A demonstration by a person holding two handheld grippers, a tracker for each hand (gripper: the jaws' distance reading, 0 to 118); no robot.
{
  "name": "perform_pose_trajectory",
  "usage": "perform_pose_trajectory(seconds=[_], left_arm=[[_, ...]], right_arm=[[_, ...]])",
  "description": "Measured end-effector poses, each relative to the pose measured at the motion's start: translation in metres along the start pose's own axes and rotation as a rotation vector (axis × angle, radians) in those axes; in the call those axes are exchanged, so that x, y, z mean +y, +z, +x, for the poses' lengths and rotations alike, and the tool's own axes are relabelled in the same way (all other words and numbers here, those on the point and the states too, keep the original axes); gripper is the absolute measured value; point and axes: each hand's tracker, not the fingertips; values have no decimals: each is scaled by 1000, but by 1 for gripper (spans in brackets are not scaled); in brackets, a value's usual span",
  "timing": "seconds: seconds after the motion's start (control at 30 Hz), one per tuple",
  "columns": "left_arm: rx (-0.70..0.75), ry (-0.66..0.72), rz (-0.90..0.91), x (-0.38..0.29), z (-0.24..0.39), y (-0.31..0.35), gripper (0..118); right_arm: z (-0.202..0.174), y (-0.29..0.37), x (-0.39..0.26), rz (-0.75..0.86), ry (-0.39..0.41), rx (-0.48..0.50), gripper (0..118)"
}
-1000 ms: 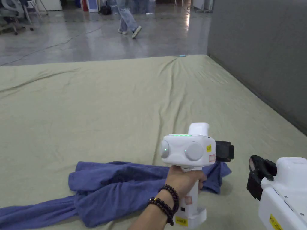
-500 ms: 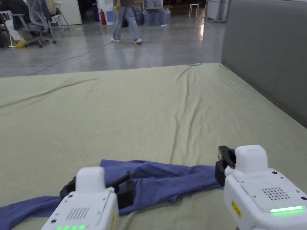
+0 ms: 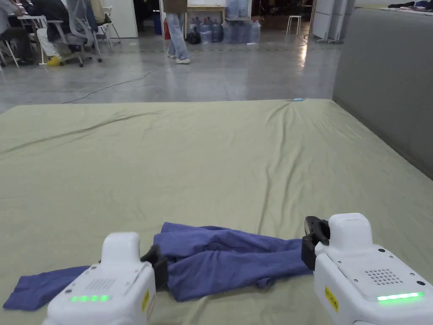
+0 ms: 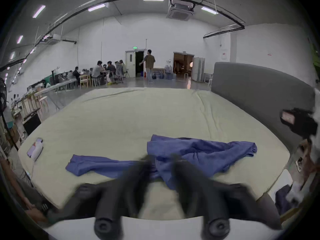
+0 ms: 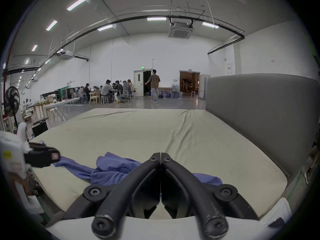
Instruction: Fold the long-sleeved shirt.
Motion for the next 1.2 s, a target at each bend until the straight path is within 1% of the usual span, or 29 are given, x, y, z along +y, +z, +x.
perform_pose_trajectory(seconds=[0.03, 0.07, 0.1, 0.17, 0.2, 0.27, 0.33, 0.4, 0.43, 0.47, 0.5, 0.53, 0.57, 0.6, 0.63, 0.67, 0.7, 0.77, 0.8, 0.83, 0.87, 0.9, 0.93, 0.97, 1.0, 1.07, 1.13, 1.17, 1.2], left_arm=[[-1, 31, -50, 11, -1, -18, 66], [-19, 68, -106, 19, -3, -39, 105], [-61, 115, -107, 26, -6, -57, 118], [-45, 150, -204, 33, -18, -112, 118], [-32, 137, -260, 37, -22, -141, 118], [25, 32, -356, 41, -23, -187, 118], [44, -66, -428, 44, -18, -229, 118], [15, -88, -487, 38, -19, -259, 117], [42, -80, -519, 39, -9, -248, 114], [55, -47, -574, 35, -9, -254, 102], [35, -19, -624, 33, -9, -256, 69], [-5, 42, -646, 31, -13, -263, 14], [-33, 87, -627, 32, -18, -270, 0], [-64, 105, -585, 33, -16, -266, 0], [-59, 74, -575, 33, -13, -265, 0], [-42, -7, -554, 32, -4, -252, 0], [-46, -34, -555, 29, 5, -234, 0], [-55, -15, -532, 30, 6, -219, 0], [-56, 1, -522, 32, 7, -212, 0], [-64, 34, -521, 44, 1, -208, 0], [-74, 49, -508, 47, 2, -199, 0], [-84, 53, -495, 49, 3, -192, 0], [-94, 50, -485, 51, 6, -184, 0], [-110, 60, -505, 61, -6, -205, 0], [-115, 57, -497, 63, -5, -202, 0], [-125, 50, -482, 67, -3, -200, 0], [-134, 46, -466, 70, -2, -199, 0], [-135, 40, -466, 72, -1, -198, 0], [-137, 28, -466, 74, 0, -198, 0]], right_arm=[[1, -3, -2, -14, -2, 0, 0], [2, -5, -3, -26, -1, -4, 0], [5, -9, -6, -37, -1, -9, 0], [8, -15, -12, -52, -1, -11, 0], [11, -19, -15, -64, -2, -14, 0], [16, -23, -20, -88, -2, -19, 0], [22, -27, -25, -105, -2, -28, 0], [29, -30, -27, -125, -7, -43, 0], [33, -32, -28, -131, -10, -53, 0], [37, -33, -29, -139, -12, -72, 0], [41, -34, -30, -150, -15, -93, 0], [45, -36, -31, -156, -19, -106, 0], [49, -37, -32, -161, -25, -114, 0], [54, -40, -33, -169, -30, -120, 0], [56, -42, -34, -175, -32, -127, 0], [60, -46, -35, -183, -34, -138, 0], [64, -52, -34, -200, -37, -151, 0], [74, -65, -26, -221, -34, -191, 1], [80, -73, -23, -221, -47, -220, 16], [91, -83, -19, -237, -77, -256, 52], [103, -100, -16, -312, -135, -253, 74], [112, -116, -16, -395, -169, -226, 85], [123, -136, -20, -496, -195, -198, 85], [130, -154, -27, -585, -201, -178, 109], [133, -168, -34, -612, -197, -165, 116], [138, -199, -50, -668, -182, -179, 115], [138, -222, -62, -743, -161, -217, 113], [136, -231, -68, -778, -171, -216, 109], [135, -238, -72, -806, -178, -215, 101]])
